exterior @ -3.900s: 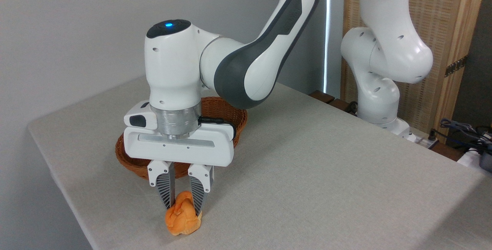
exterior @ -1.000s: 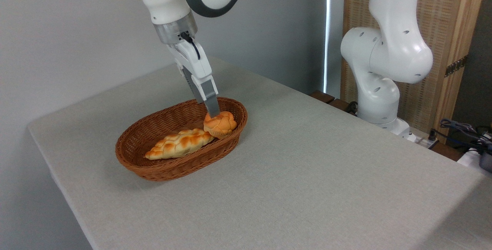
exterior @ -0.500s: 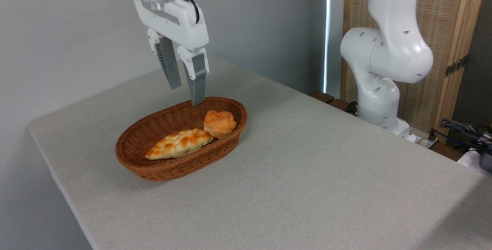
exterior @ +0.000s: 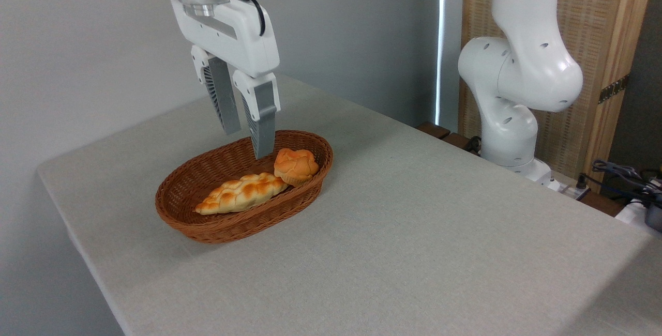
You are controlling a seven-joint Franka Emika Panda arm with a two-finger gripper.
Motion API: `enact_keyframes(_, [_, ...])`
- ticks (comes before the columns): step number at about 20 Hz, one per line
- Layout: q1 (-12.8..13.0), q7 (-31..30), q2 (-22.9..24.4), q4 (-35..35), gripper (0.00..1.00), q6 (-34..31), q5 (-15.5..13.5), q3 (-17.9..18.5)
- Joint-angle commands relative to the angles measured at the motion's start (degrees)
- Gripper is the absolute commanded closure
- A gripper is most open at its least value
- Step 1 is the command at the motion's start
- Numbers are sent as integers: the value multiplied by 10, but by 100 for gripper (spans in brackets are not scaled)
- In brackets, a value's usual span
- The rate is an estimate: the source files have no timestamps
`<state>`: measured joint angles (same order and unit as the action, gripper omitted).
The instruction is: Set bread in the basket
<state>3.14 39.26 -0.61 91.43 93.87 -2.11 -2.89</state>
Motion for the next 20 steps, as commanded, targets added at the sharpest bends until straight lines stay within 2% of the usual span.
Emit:
enact_keyframes(1, [3, 13, -12, -12, 0, -3, 6, 22])
enact_keyframes(5, [8, 6, -8, -12, 0, -4, 7, 25])
enact_keyframes(7, [13, 7, -5, -11, 0, -4, 18, 37])
enact_keyframes(11, [34, 10, -4, -11, 0, -4, 25, 56])
enact_keyframes(20, [34, 8, -4, -11, 0, -9, 25, 57])
